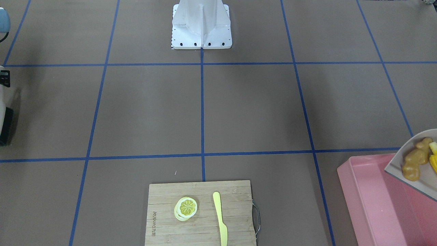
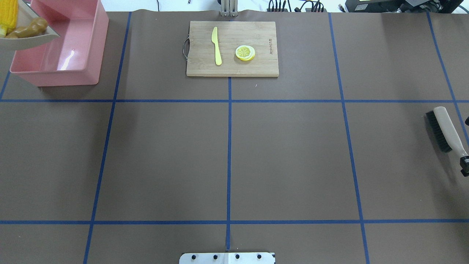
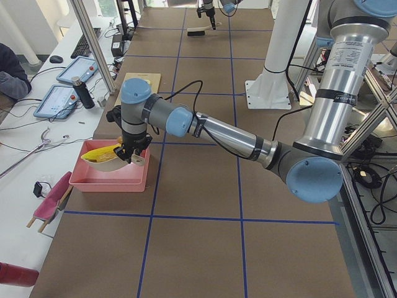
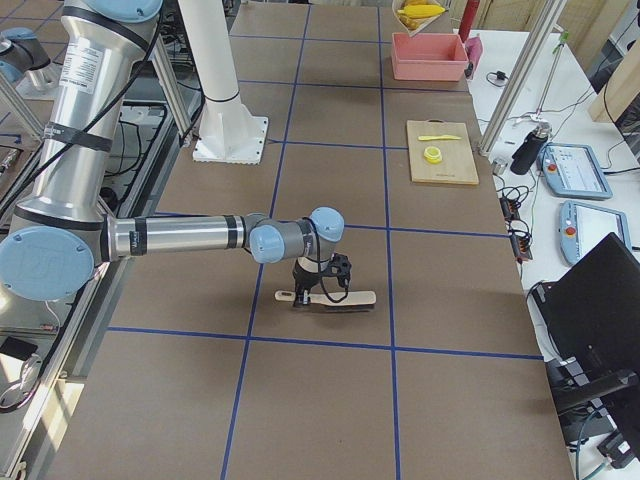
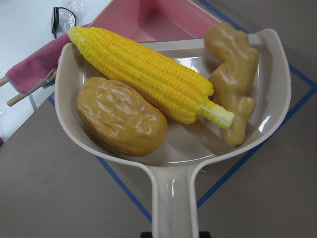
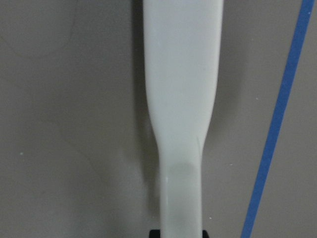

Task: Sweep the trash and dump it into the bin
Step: 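Tilt the dustpan to dump the items into the pink bin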

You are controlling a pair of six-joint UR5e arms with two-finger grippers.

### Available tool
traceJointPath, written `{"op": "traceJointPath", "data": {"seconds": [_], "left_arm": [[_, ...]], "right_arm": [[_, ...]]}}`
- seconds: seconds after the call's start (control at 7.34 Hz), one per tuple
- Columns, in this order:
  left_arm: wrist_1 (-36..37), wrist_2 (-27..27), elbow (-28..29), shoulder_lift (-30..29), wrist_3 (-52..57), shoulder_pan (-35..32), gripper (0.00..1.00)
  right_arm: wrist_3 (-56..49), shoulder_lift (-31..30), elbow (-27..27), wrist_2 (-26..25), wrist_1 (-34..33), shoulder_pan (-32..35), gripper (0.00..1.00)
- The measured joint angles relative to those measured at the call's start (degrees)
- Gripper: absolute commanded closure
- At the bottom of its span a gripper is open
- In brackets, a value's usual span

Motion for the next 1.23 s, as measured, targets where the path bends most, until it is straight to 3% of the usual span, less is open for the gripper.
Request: {"op": "traceJointPath", "data": {"seconds": [0.14,0.27,0.54,0.68,0.95,1.23], "left_arm": [[4.0,2.3,1.1,-2.7,2.3,0.1,1.0],[7.0,5.1,2.8,-5.5,4.8,0.6,1.0],[10.7,9.8,5.2,-9.1,9.1,2.2,1.0],[11.3,11.7,5.6,-9.8,10.9,3.0,1.0],[11.5,12.2,5.8,-10.4,12.2,3.5,1.0],[10.6,5.6,4.5,-11.1,13.0,4.1,1.0]], "right_arm": [[0.2,0.6,-0.6,0.1,0.0,0.0,0.81],[0.6,1.0,-1.1,0.2,0.0,0.0,0.54],[0.9,1.2,-1.4,0.3,0.0,0.0,0.42],[0.9,1.3,-1.4,0.4,0.0,0.0,0.23],[0.9,1.3,-1.5,0.4,0.3,0.0,0.01],[1.0,1.3,-1.4,0.9,1.2,0.0,0.0]]}}
